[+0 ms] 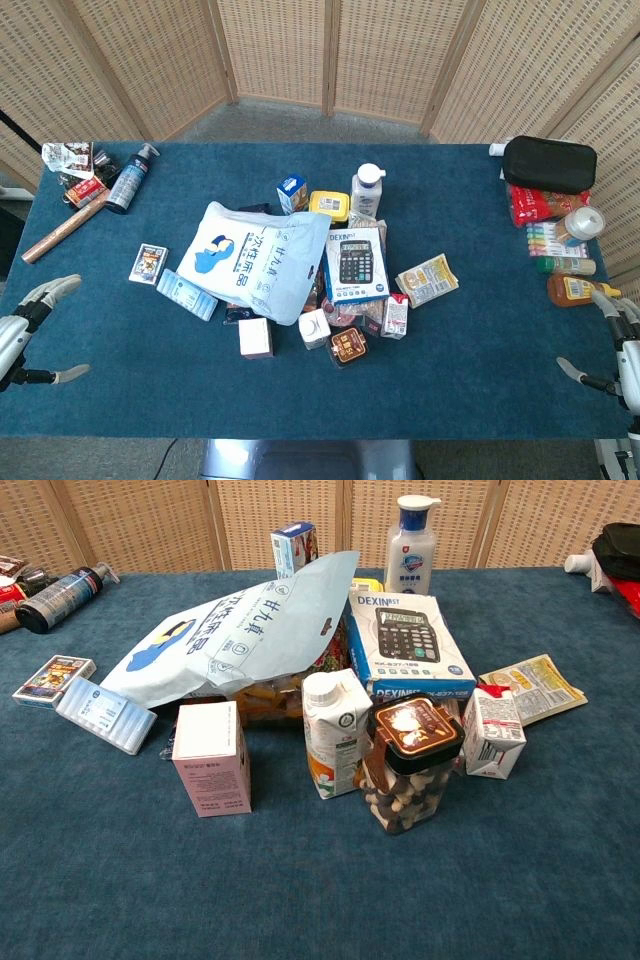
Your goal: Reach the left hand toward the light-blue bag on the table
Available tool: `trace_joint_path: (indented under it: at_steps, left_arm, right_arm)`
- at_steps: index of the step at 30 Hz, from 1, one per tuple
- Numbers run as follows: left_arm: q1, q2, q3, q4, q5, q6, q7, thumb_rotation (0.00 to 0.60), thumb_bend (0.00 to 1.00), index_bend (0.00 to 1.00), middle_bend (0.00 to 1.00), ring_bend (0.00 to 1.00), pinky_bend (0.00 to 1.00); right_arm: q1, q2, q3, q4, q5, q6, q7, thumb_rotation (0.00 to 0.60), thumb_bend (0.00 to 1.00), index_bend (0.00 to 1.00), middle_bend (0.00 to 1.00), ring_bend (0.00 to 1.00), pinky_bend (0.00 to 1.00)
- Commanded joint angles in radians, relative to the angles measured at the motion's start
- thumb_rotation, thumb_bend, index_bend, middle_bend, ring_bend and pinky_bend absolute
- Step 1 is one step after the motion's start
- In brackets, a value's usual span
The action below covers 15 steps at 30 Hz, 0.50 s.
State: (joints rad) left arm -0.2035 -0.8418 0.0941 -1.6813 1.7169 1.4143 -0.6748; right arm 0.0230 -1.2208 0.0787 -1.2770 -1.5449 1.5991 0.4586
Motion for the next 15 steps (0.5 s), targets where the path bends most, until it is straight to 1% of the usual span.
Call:
trace_joint_path:
  at_steps: [1,5,8,10,12,15]
  left_arm:
    - [-0.001,-0.002,0.001,-0.001,0.001,-0.001,0.005,0.6,0.0,0.03,0.0,0.0,0.0]
    - [-0.004,-0.01,0.0,-0.001,-0.001,-0.009,0.029,0.6,0.0,0.03,0.0,0.0,0.0]
    - [-0.013,-0.036,-0.013,0.014,-0.001,-0.013,0.085,0.6,0.0,0.03,0.0,0.0,0.0]
    - [-0.02,-0.077,-0.036,0.041,-0.01,-0.006,0.14,0.6,0.0,0.03,0.0,0.0,0.0]
    - [-0.037,-0.136,-0.071,0.082,-0.027,-0.006,0.209,0.6,0.0,0.03,0.0,0.0,0.0]
    - [-0.081,-0.222,-0.112,0.144,-0.023,-0.019,0.286,0.6,0.0,0.01,0.0,0.0,0.0]
  right_arm:
    - [0.0,-0.001,-0.001,0.001,-0.002,0.0,-0.002,0.6,0.0,0.09,0.13,0.13,0.12]
    - [0.002,-0.002,-0.003,0.003,-0.004,-0.002,-0.001,0.6,0.0,0.09,0.13,0.13,0.12]
    - [0.003,-0.002,-0.002,0.002,-0.003,-0.002,0.004,0.6,0.0,0.09,0.13,0.13,0.12]
    - [0.002,-0.002,-0.001,0.002,-0.002,-0.002,0.006,0.6,0.0,0.08,0.13,0.13,0.12]
    - [0.002,0.0,-0.002,0.0,-0.001,-0.003,0.007,0.6,0.0,0.09,0.13,0.13,0.12]
    - [0.002,0.0,-0.002,-0.004,-0.001,-0.003,0.008,0.6,0.0,0.09,0.13,0.13,0.12]
